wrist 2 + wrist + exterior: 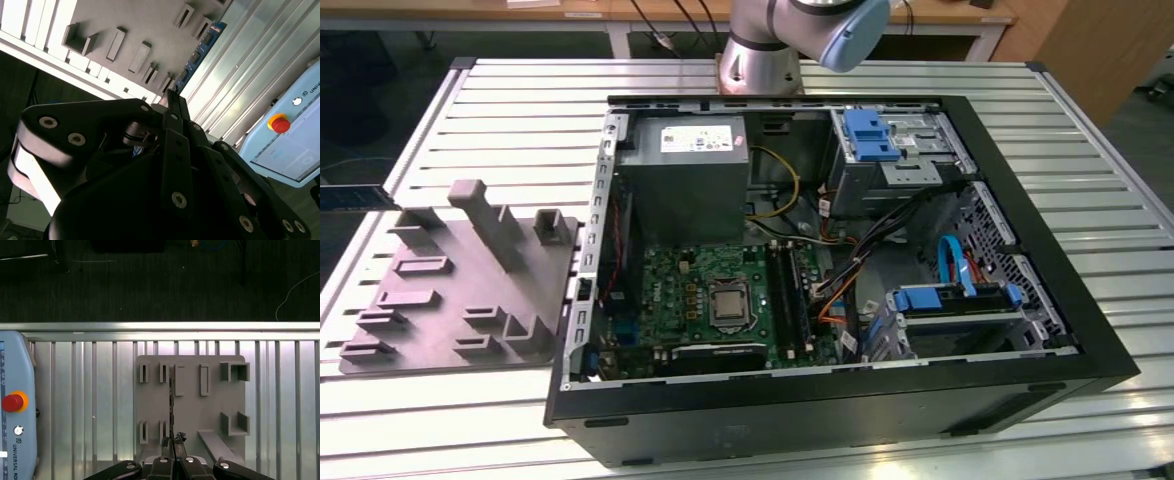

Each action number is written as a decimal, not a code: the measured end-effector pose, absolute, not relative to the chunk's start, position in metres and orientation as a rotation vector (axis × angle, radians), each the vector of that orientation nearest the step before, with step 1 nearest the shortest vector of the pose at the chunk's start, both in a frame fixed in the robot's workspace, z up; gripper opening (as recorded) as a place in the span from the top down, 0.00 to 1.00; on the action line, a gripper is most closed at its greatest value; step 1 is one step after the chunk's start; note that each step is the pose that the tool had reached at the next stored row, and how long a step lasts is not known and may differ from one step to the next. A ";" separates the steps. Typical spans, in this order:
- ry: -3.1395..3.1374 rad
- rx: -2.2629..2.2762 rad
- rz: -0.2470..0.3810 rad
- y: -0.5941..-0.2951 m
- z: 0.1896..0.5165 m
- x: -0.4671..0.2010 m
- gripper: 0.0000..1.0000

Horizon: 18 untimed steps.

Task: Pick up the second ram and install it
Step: 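Pick up the second ram and move it above second insertion slot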

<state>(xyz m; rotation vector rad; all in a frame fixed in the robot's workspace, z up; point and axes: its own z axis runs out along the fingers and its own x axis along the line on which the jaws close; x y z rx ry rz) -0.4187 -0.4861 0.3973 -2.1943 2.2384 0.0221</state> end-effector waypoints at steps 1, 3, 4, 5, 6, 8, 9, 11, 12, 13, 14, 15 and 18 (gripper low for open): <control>2.238 -2.194 0.022 -0.486 0.397 -0.418 0.89; 2.238 -2.194 0.022 -0.486 0.397 -0.416 0.89; 2.238 -2.194 0.022 -0.486 0.397 -0.415 0.89; 2.238 -2.194 0.022 -0.486 0.397 -0.413 0.89; 2.238 -2.194 0.022 -0.486 0.397 -0.412 0.89; 2.238 -2.194 0.022 -0.486 0.397 -0.411 0.89; 2.239 -2.194 0.022 -0.486 0.397 -0.410 0.89; 2.238 -2.194 0.022 -0.486 0.397 -0.407 0.89; 2.239 -2.194 0.022 -0.486 0.397 -0.405 0.89; 2.238 -2.194 0.022 -0.486 0.397 -0.403 0.89; 2.238 -2.194 0.022 -0.486 0.397 -0.401 0.89; 2.238 -2.194 0.022 -0.486 0.397 -0.398 0.89; 2.239 -2.194 0.022 -0.487 0.397 -0.389 0.89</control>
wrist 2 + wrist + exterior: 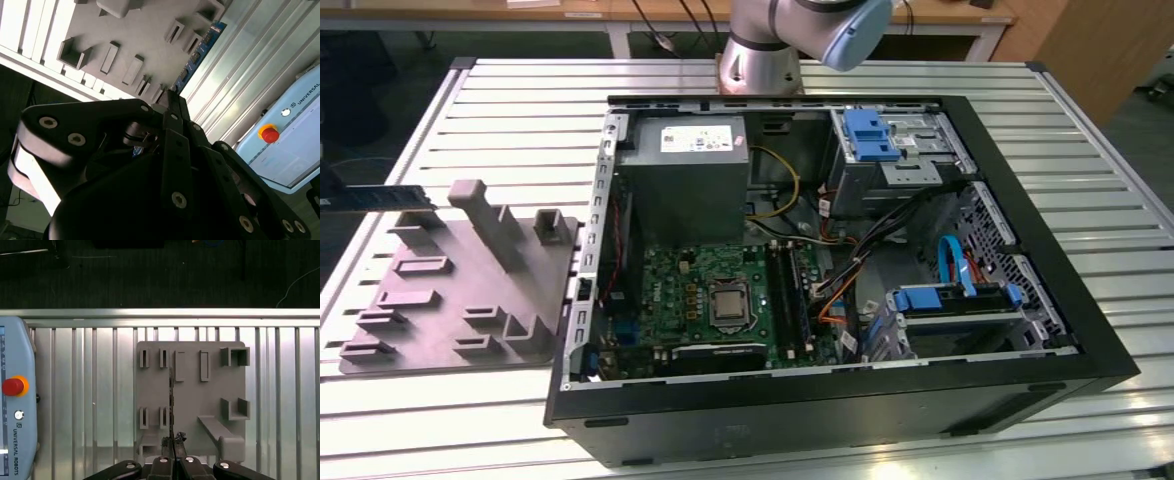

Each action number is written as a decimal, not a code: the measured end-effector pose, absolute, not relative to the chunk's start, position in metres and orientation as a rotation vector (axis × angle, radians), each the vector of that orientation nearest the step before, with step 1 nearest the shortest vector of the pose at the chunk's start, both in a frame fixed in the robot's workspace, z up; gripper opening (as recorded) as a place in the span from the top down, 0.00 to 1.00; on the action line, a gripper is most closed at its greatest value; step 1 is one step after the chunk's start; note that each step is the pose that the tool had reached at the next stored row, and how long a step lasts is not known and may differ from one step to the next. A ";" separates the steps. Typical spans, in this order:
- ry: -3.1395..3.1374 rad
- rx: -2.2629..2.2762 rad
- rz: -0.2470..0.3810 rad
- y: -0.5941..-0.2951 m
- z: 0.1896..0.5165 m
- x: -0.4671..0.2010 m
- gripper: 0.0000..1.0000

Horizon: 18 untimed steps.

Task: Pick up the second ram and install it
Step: 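Pick up the second ram and move it above second insertion slot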

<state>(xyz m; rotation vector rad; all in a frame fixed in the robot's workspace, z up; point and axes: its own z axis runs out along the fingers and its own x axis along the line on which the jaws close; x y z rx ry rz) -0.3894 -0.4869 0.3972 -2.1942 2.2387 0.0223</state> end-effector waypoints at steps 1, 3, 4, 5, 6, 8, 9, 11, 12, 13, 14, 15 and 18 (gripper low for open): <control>2.239 -2.194 0.022 -0.487 0.397 -0.386 0.89; 2.239 -2.194 0.023 -0.487 0.397 -0.380 0.89; 2.239 -2.194 0.023 -0.488 0.397 -0.377 0.89; 2.239 -2.194 0.023 -0.488 0.397 -0.374 0.89; 2.239 -2.194 0.023 -0.488 0.397 -0.371 0.89; 2.239 -2.195 0.023 -0.489 0.397 -0.364 0.89; 2.239 -2.195 0.023 -0.489 0.397 -0.360 0.89; 2.239 -2.195 0.024 -0.490 0.397 -0.353 0.89; 2.239 -2.195 0.024 -0.490 0.397 -0.349 0.89; 2.240 -2.195 0.024 -0.490 0.397 -0.345 0.89; 2.240 -2.195 0.025 -0.491 0.397 -0.342 0.89; 2.240 -2.195 0.025 -0.491 0.397 -0.338 0.89; 2.240 -2.196 0.026 -0.492 0.397 -0.327 0.89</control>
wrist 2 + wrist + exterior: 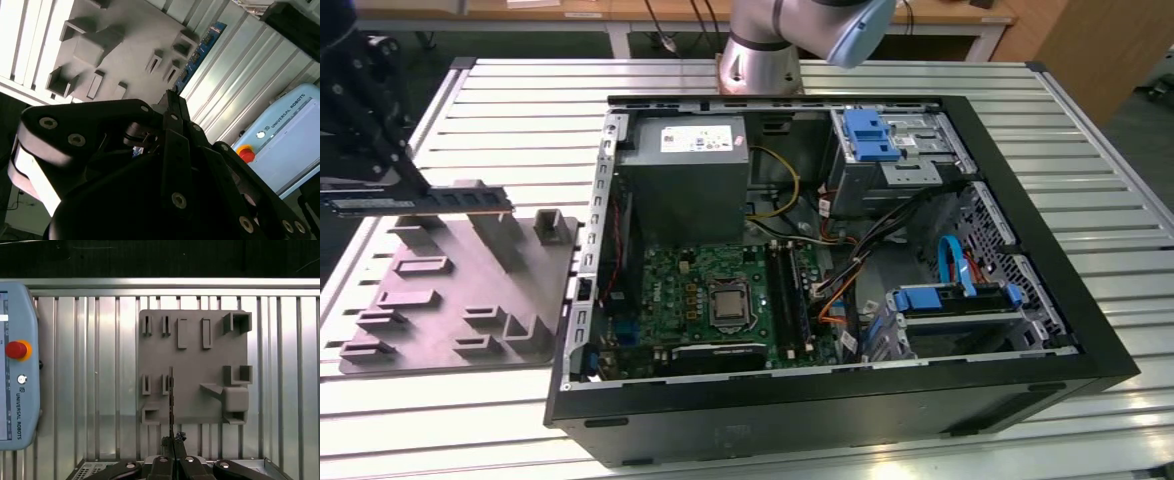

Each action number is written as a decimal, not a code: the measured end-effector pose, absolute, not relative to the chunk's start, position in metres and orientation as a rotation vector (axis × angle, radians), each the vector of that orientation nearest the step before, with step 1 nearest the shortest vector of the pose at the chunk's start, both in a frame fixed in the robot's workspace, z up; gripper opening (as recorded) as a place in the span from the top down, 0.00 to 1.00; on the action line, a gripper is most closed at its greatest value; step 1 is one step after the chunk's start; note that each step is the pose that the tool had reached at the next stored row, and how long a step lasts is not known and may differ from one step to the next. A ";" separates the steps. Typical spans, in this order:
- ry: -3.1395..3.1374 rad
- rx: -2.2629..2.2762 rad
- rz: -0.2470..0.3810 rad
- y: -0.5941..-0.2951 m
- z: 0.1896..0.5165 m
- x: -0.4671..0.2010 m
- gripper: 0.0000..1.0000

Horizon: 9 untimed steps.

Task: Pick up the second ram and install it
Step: 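Pick up the second ram and move it above second insertion slot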

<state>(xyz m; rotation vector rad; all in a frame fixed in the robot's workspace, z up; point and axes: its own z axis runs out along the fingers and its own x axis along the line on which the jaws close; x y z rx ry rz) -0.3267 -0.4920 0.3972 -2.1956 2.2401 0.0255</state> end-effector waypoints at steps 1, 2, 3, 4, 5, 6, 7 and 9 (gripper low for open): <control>2.240 -2.196 0.026 -0.492 0.397 -0.323 0.89; 2.240 -2.196 0.026 -0.493 0.397 -0.319 0.89; 2.240 -2.196 0.026 -0.493 0.397 -0.316 0.89; 2.241 -2.196 0.026 -0.493 0.397 -0.311 0.89; 2.241 -2.196 0.027 -0.493 0.397 -0.308 0.89; 2.241 -2.196 0.027 -0.494 0.397 -0.304 0.89; 2.241 -2.196 0.027 -0.494 0.397 -0.300 0.89; 2.241 -2.196 0.027 -0.494 0.397 -0.291 0.89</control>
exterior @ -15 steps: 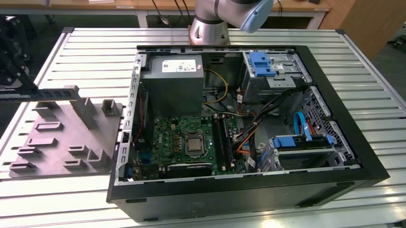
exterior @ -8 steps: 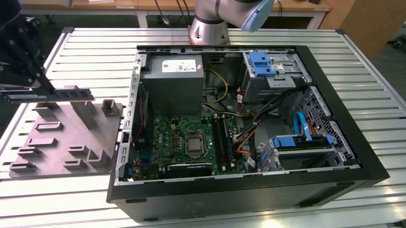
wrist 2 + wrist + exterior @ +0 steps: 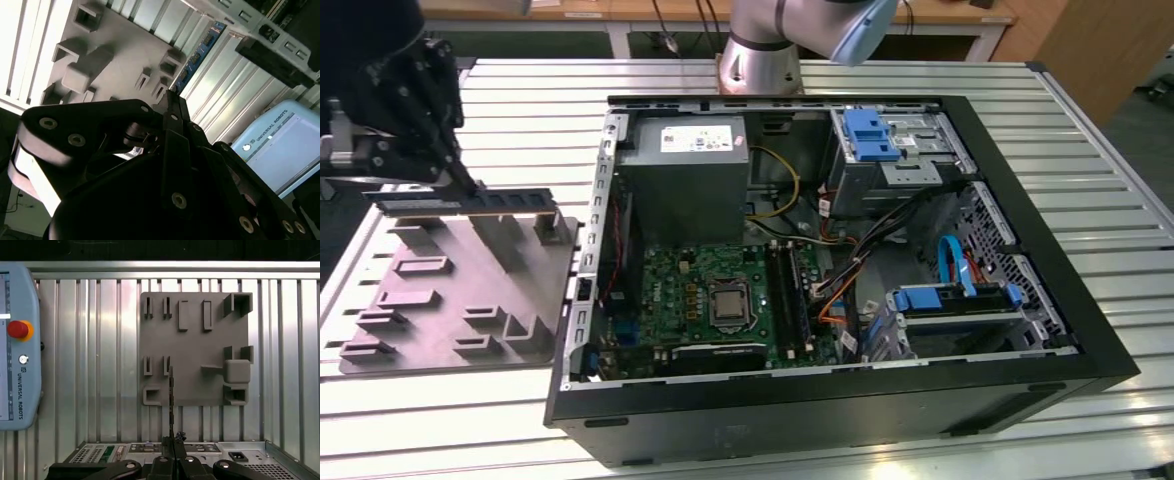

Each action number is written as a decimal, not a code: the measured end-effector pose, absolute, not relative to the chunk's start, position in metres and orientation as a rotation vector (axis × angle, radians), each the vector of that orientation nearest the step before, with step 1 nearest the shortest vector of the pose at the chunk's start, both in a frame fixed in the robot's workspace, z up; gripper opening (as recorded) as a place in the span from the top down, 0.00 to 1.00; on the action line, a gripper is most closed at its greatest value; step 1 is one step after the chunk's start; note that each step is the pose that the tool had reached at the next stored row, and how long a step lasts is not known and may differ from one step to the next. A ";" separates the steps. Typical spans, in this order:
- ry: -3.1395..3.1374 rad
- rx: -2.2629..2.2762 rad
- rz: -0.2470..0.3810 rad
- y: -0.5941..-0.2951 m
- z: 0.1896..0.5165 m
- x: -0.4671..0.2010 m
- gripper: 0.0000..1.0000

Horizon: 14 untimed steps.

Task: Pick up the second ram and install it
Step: 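Pick up the second ram and move it above second insertion slot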

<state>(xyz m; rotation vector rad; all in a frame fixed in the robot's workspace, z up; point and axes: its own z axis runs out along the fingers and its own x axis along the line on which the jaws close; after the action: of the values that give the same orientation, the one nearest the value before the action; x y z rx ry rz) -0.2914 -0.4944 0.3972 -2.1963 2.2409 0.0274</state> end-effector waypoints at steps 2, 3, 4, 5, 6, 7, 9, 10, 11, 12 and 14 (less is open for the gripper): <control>2.241 -2.197 0.028 -0.495 0.397 -0.283 0.89; 2.241 -2.197 0.028 -0.495 0.397 -0.279 0.89; 2.241 -2.197 0.028 -0.495 0.397 -0.275 0.89; 2.241 -2.197 0.028 -0.496 0.397 -0.271 0.89; 2.241 -2.197 0.028 -0.496 0.397 -0.266 0.89; 2.241 -2.197 0.028 -0.496 0.397 -0.262 0.89; 2.241 -2.197 0.028 -0.496 0.397 -0.253 0.89; 2.241 -2.197 0.029 -0.497 0.397 -0.249 0.89; 2.242 -2.197 0.029 -0.497 0.397 -0.244 0.89; 2.242 -2.197 0.029 -0.497 0.397 -0.240 0.89; 2.242 -2.197 0.029 -0.497 0.397 -0.231 0.89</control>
<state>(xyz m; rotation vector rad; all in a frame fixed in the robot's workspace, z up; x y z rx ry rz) -0.2313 -0.4974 0.3972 -2.1971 2.2416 0.0290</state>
